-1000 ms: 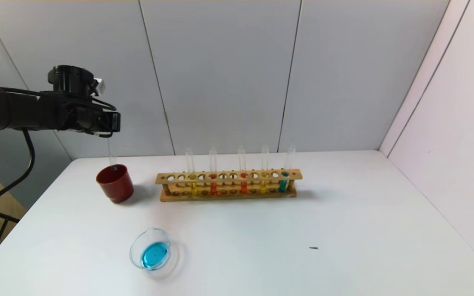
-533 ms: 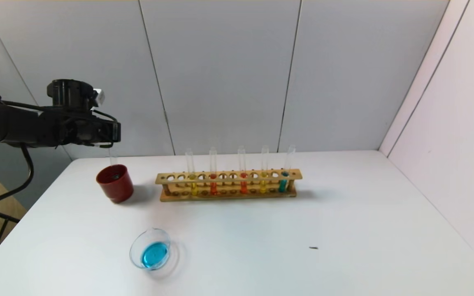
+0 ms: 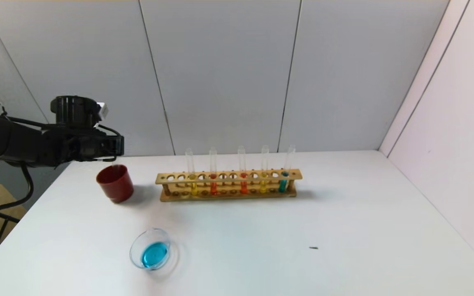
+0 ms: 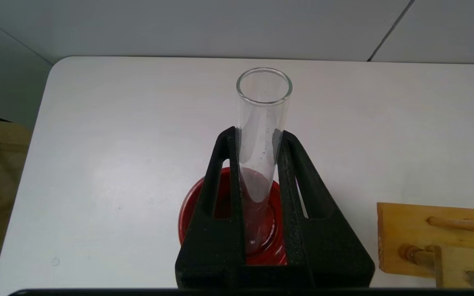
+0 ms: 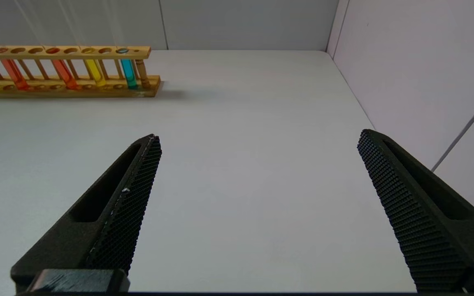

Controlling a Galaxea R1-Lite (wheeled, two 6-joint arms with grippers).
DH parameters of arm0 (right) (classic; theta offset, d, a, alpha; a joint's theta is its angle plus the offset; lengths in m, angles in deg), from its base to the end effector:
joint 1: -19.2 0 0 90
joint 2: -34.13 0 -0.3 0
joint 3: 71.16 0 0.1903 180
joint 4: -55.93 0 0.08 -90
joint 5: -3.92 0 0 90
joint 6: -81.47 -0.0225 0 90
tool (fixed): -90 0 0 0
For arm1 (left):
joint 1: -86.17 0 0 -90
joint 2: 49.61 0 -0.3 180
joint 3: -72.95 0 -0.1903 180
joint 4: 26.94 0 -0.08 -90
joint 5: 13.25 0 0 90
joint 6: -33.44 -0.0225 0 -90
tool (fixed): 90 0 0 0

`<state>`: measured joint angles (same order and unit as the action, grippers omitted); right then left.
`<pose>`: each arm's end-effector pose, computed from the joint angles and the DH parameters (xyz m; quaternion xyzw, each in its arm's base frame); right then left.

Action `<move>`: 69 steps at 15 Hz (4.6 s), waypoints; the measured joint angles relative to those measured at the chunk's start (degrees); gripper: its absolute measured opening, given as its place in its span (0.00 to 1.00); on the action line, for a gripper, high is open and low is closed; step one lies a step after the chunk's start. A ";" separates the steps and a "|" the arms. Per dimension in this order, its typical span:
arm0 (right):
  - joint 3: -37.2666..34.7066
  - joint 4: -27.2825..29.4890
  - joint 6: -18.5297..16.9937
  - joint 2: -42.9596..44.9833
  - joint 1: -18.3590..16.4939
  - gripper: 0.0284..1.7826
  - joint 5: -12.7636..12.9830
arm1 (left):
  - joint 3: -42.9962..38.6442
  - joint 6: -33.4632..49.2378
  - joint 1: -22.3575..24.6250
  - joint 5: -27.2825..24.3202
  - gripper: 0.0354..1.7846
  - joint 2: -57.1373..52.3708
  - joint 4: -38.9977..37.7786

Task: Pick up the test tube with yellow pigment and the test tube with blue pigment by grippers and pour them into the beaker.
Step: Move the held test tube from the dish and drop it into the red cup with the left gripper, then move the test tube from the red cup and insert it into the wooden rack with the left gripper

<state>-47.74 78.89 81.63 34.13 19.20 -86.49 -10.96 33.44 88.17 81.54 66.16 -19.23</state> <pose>-0.0229 0.0002 0.0765 -0.0014 -0.0040 0.0036 1.0000 0.4002 0.0159 0.1590 0.0058 0.2367 0.0575 0.9699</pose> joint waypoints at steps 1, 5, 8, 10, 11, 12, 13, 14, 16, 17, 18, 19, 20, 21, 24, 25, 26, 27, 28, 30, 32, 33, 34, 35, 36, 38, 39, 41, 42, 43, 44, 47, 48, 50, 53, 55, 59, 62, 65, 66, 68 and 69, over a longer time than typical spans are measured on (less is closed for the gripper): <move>0.00 0.00 0.00 0.00 0.00 0.98 0.00 | -1.69 0.00 -0.33 0.02 0.15 -0.11 -2.76; 0.00 0.00 0.00 0.00 0.00 0.98 0.00 | -5.41 -0.46 -0.63 0.09 0.15 -0.41 -8.83; 0.00 0.00 -0.02 0.00 0.00 0.98 0.00 | -6.38 -0.33 -0.62 0.09 0.15 -0.55 -8.96; 0.00 0.00 0.00 0.00 0.00 0.98 0.00 | -7.12 -0.07 -0.62 0.06 0.15 -1.01 -8.96; 0.00 0.00 0.00 0.00 0.00 0.98 0.00 | -7.49 -0.05 -0.63 0.09 0.15 -1.34 -8.96; 0.00 0.00 -0.02 0.00 0.00 0.98 0.00 | -8.12 -0.11 -0.63 0.06 0.15 -1.82 -8.96; 0.00 0.00 -0.02 0.00 0.00 0.98 0.00 | -8.80 -0.22 -0.68 0.09 0.15 -2.32 -8.98; 0.00 0.00 0.00 0.00 0.00 0.98 0.00 | -9.37 -0.33 -0.74 0.06 0.15 -2.84 -8.98; 0.02 0.00 0.00 0.00 0.00 0.98 0.00 | -10.12 -0.57 -0.85 0.06 0.15 -3.77 -8.92; 0.02 0.00 0.00 0.00 0.00 0.98 0.00 | -10.42 -0.55 -0.88 0.09 0.15 -4.16 -8.92; 0.02 0.00 0.00 0.00 0.00 0.98 0.00 | -10.79 -0.40 -0.88 0.16 0.15 -4.68 -8.92; 0.02 0.00 0.00 0.00 0.00 0.98 0.00 | -11.25 -0.29 -0.88 0.24 0.15 -5.07 -8.96; 0.02 0.00 0.00 0.00 0.00 0.98 0.00 | -11.78 -0.33 -0.85 0.27 0.16 -5.45 -8.96; 0.02 0.00 -0.02 0.00 0.00 0.98 0.00 | -12.11 -0.27 -0.79 0.24 0.17 -5.75 -8.96; 0.02 0.00 0.00 0.00 0.00 0.98 0.00 | -13.46 -0.51 -0.62 0.27 0.30 -6.47 -9.62; 0.02 0.01 0.00 0.00 0.00 0.98 0.00 | -13.85 -0.57 -0.62 0.24 0.39 -6.56 -10.52; 0.02 0.00 0.00 0.00 0.00 0.98 0.00 | -14.25 -0.57 -0.57 0.24 0.49 -6.61 -11.36; 0.02 0.00 0.00 0.00 0.00 0.98 0.00 | -14.53 -0.62 -0.57 0.27 0.58 -6.64 -11.79; 0.02 0.00 0.00 0.00 0.00 0.98 0.00 | -14.79 -0.60 -0.57 0.27 0.69 -6.75 -11.98; 0.02 0.00 0.00 0.00 0.00 0.98 0.00 | -15.36 -0.66 -0.62 0.27 0.83 -7.41 -11.98; 0.02 0.00 0.00 0.00 0.00 0.98 0.00 | -16.04 -0.77 -0.77 0.20 0.93 -8.87 -11.93; 0.02 0.00 0.00 0.00 0.00 0.98 0.00 | -16.57 -0.79 -1.07 0.09 0.96 -9.97 -11.89; 0.02 0.00 -0.02 0.00 0.00 0.98 0.00 | -17.20 -0.79 -1.65 0.05 0.97 -11.06 -11.89; 0.02 -0.02 0.00 0.00 0.00 0.98 0.00 | -18.01 -0.79 -2.44 -0.02 0.97 -12.18 -11.89; 0.02 0.00 -0.02 0.00 0.00 0.98 0.00 | -18.99 -0.77 -3.40 -0.13 0.97 -13.31 -11.87; 0.02 0.00 0.00 0.00 0.00 0.98 0.00 | -21.04 -0.63 -6.31 -0.20 0.97 -15.91 -11.89; 0.02 0.00 0.00 0.00 0.00 0.98 0.00 | -21.81 -0.52 -8.08 -0.05 0.97 -17.12 -11.91; 0.02 0.00 0.00 0.00 0.00 0.98 0.00 | -22.88 -0.30 -11.78 0.16 0.97 -19.29 -11.91; 0.02 0.00 0.00 0.00 0.00 0.98 0.00 | -23.08 -0.22 -13.32 0.28 0.97 -20.09 -11.96; 0.02 0.00 0.00 0.00 0.00 0.98 0.00 | -23.25 -0.11 -14.86 0.39 0.97 -20.70 -11.98; 0.02 0.00 0.00 0.00 0.00 0.98 0.00 | -23.41 -0.05 -16.21 0.52 0.97 -21.09 -12.02; 0.02 0.00 0.00 0.00 0.00 0.98 0.00 | -23.63 0.90 -20.21 2.36 0.97 -21.27 -12.09; 0.02 0.00 0.00 0.00 0.00 0.98 0.00 | -23.58 1.56 -21.32 2.71 0.97 -20.92 -12.35; 0.02 0.00 0.00 0.00 0.00 0.98 0.00 | -23.30 2.28 -23.14 2.95 0.97 -19.63 -14.28; 0.02 0.01 0.00 0.00 0.00 0.98 0.00 | -23.44 3.63 -25.70 5.95 0.97 -16.62 -18.22; 0.02 0.00 0.00 0.00 0.00 0.98 0.00 | -24.10 4.33 -26.86 6.67 0.97 -14.23 -20.61; 0.02 0.00 0.00 0.00 0.00 0.98 0.00 | -24.59 5.89 -28.43 7.36 0.97 -9.68 -24.15; 0.02 0.00 0.00 0.00 0.00 0.98 0.00 | -24.48 6.12 -28.98 7.78 0.97 -6.89 -26.76; 0.02 0.00 0.00 0.00 0.00 0.98 0.00 | -23.32 6.06 -29.01 7.94 0.97 -4.24 -28.55; 0.02 0.00 0.00 0.00 0.00 0.98 0.00 | -22.69 6.11 -29.00 8.24 0.97 -3.41 -28.77; 0.02 0.00 0.00 0.00 0.00 0.98 0.01 | -21.31 6.12 -28.65 8.59 0.97 -1.88 -28.83; 0.02 0.00 0.00 0.00 0.00 0.98 0.00 | -20.69 6.11 -28.49 8.63 0.97 -1.29 -28.83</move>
<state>-47.72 78.89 81.63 34.13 19.20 -86.49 -31.65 39.55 59.68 90.17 64.86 -48.06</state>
